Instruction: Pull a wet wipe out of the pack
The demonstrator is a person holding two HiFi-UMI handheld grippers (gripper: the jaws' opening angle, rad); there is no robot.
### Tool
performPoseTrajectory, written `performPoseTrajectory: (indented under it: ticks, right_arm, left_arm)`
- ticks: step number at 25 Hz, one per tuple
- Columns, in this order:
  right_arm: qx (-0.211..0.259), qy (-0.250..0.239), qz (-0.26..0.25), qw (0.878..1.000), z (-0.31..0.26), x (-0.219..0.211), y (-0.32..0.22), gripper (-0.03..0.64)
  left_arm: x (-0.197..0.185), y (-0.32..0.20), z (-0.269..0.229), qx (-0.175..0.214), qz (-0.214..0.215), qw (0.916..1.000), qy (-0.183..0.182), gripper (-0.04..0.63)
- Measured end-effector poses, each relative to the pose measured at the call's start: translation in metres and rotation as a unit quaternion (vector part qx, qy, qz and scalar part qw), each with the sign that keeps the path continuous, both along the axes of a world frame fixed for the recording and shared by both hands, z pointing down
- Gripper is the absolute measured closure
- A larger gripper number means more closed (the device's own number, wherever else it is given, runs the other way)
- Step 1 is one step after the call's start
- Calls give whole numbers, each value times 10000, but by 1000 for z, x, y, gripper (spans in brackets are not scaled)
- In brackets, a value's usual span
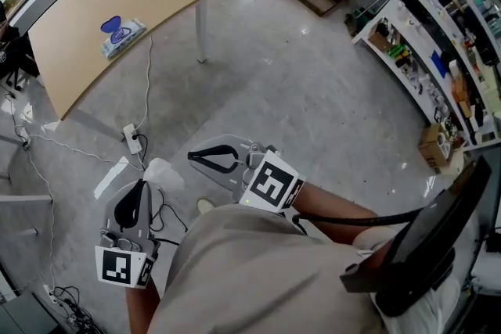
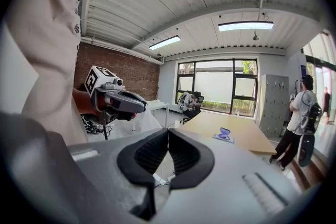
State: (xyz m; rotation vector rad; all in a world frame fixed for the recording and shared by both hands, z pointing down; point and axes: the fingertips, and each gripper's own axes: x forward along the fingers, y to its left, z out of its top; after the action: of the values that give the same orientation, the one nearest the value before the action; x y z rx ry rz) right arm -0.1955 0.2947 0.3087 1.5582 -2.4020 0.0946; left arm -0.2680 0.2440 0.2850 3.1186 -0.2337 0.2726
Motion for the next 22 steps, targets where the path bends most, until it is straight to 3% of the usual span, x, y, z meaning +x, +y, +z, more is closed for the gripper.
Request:
performPoseTrajectory:
  ticks: [12, 22]
  right_arm:
    - [128, -51, -59, 9999, -6, 39, 41, 614]
    - [258, 0, -210, 9994, -15, 42, 46, 614]
  left_arm:
    - [49, 48, -9, 104, 155, 9998, -122, 589]
    - [49, 56, -8, 89, 26, 9998, -164, 589]
